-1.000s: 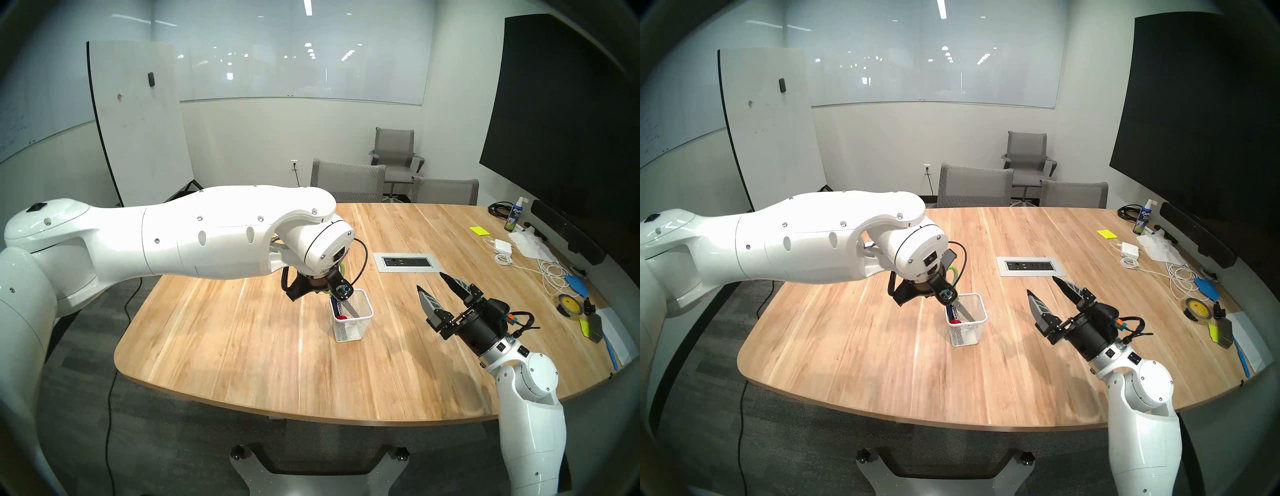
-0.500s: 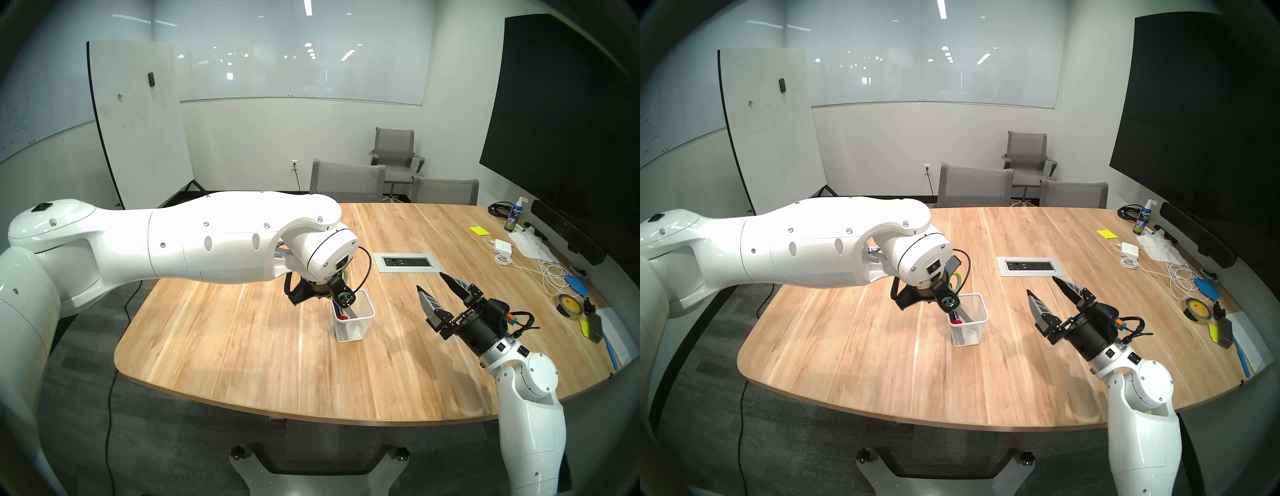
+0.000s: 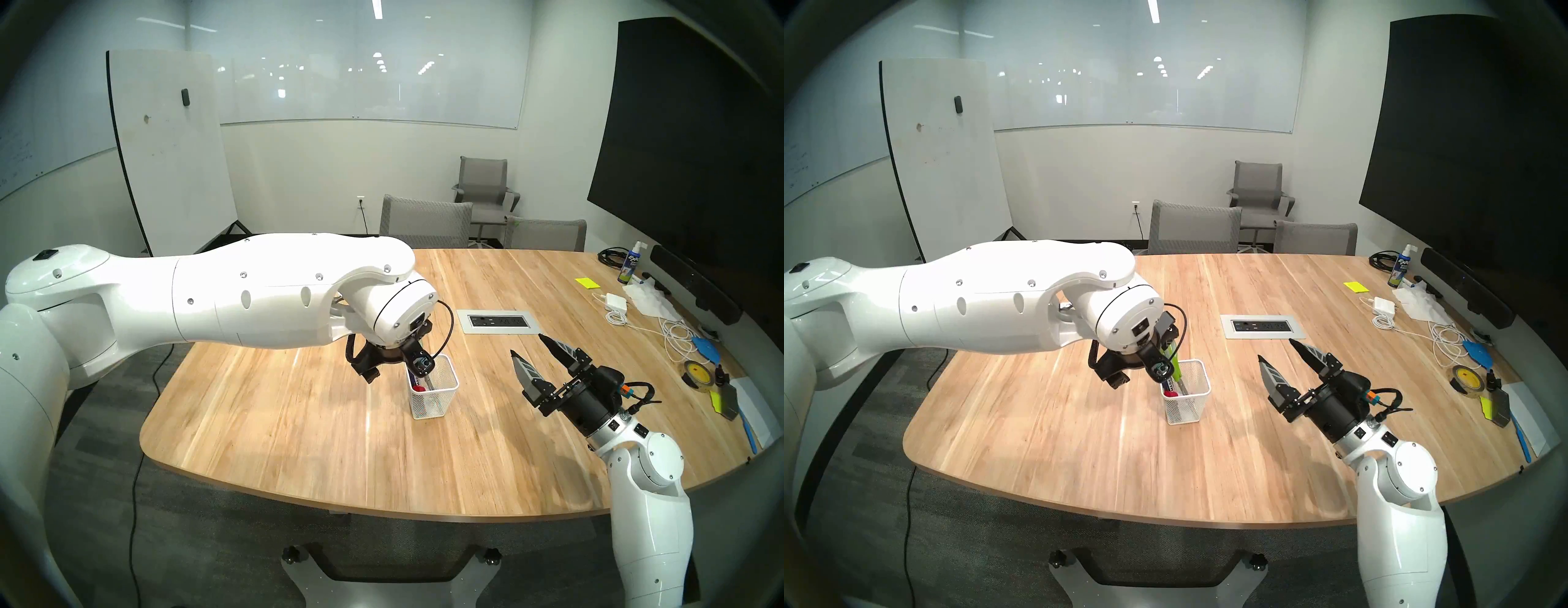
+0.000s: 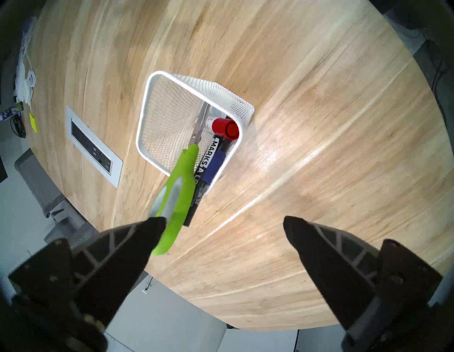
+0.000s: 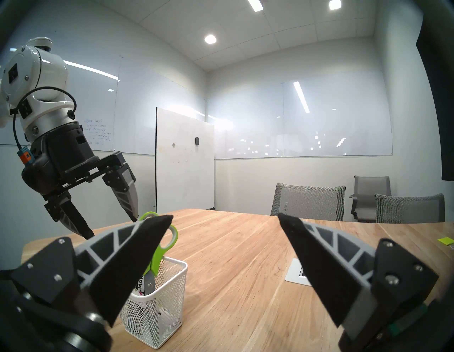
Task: Place the pen, the marker, and the scissors into the pen holder
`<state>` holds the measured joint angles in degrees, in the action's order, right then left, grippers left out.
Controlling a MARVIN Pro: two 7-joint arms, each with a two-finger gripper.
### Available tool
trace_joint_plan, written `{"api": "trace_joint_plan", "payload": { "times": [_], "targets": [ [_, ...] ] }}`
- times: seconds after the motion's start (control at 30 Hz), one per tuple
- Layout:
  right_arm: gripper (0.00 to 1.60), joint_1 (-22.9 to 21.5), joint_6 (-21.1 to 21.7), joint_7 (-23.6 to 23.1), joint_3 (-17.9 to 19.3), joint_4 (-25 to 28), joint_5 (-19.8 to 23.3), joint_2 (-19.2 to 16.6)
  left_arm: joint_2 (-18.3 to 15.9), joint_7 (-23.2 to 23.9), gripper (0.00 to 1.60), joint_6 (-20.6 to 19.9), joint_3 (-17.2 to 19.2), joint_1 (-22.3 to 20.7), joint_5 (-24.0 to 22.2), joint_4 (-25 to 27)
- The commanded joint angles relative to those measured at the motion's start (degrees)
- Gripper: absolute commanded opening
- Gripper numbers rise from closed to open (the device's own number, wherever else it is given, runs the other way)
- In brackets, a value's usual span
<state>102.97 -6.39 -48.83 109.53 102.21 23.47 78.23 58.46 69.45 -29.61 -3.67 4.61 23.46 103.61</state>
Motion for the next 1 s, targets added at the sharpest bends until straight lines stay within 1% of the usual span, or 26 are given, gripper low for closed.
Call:
{"api": "trace_joint_plan", "payload": {
  "times": [0.0,0.03,0.1,0.13,0.2,0.27,0.3,0.33,0.37,0.43,0.5,0.6,0.67,0.7,0.73,0.77,0.8,0.83,0.97],
  "targets": [
    [1.60,-0.56,0.03,-0.02,-0.13,0.93,0.10,-0.05,-2.28,-1.69,1.60,-4.96,4.40,0.18,-2.23,0.94],
    [1.60,-0.57,0.03,-0.04,-0.12,0.93,0.09,-0.04,-2.47,-1.86,1.60,-5.80,5.16,0.37,-2.98,0.94],
    [1.60,-0.58,0.04,-0.06,-0.10,0.93,0.07,-0.01,-3.09,-2.48,1.60,-6.22,5.51,0.13,-2.88,1.57],
    [1.60,-0.59,0.05,-0.09,-0.08,0.93,0.05,0.02,-3.77,-2.98,1.60,-8.43,7.15,0.97,-4.59,1.84],
    [1.60,-0.59,0.06,-0.10,-0.07,0.94,0.04,0.03,-4.25,-3.77,1.60,-9.02,7.34,1.14,-4.34,2.44],
    [1.60,-0.60,0.06,-0.12,-0.06,0.93,0.02,0.05,-5.08,-4.52,1.60,-11.33,9.18,2.49,-6.38,2.56],
    [1.60,-0.60,0.07,-0.13,-0.05,0.94,0.01,0.06,-5.58,-5.20,1.60,-11.42,9.20,2.67,-6.11,3.10],
    [1.60,-0.61,0.08,-0.15,-0.03,0.94,-0.01,0.09,-6.75,-6.35,1.60,-12.97,10.14,4.01,-7.08,3.67],
    [1.60,-0.61,0.08,-0.15,-0.03,0.94,-0.01,0.09,-6.75,-6.35,1.60,-12.97,10.14,4.01,-7.08,3.67],
    [1.60,-0.62,0.10,-0.17,-0.01,0.94,-0.03,0.12,-8.42,-8.26,1.60,-13.77,10.47,5.42,-7.15,4.89],
    [1.60,-0.64,0.08,-0.21,0.00,0.92,-0.04,0.14,-9.76,-10.25,1.60,-15.67,12.05,7.25,-8.64,5.53],
    [1.60,-0.66,0.06,-0.26,0.03,0.89,-0.06,0.18,-12.49,-13.14,1.60,-16.86,13.49,9.83,-10.14,6.37],
    [1.60,-0.67,0.04,-0.30,0.05,0.86,-0.08,0.20,-13.97,-15.04,1.60,-18.46,15.05,11.74,-11.56,7.00],
    [1.60,-0.68,0.04,-0.31,0.06,0.85,-0.09,0.21,-14.12,-15.29,1.60,-19.04,15.82,12.45,-12.05,7.01],
    [1.60,-0.68,0.04,-0.33,0.07,0.85,-0.10,0.23,-15.51,-17.61,1.60,-19.78,16.84,13.81,-12.72,8.22],
    [1.60,-0.69,0.03,-0.35,0.08,0.83,-0.11,0.24,-16.26,-18.39,1.60,-20.33,17.99,14.90,-13.83,8.55],
    [1.60,-0.70,0.03,-0.37,0.09,0.83,-0.11,0.25,-16.72,-17.83,1.60,-20.59,18.72,15.49,-13.63,8.89],
    [1.60,-0.70,0.03,-0.37,0.09,0.83,-0.11,0.25,-16.72,-17.83,1.60,-20.59,18.72,15.49,-13.63,8.89],
    [1.60,-0.72,0.01,-0.43,0.12,0.78,-0.15,0.30,-19.06,-21.08,1.60,-22.54,22.17,18.52,-15.78,10.54]
  ]
}}
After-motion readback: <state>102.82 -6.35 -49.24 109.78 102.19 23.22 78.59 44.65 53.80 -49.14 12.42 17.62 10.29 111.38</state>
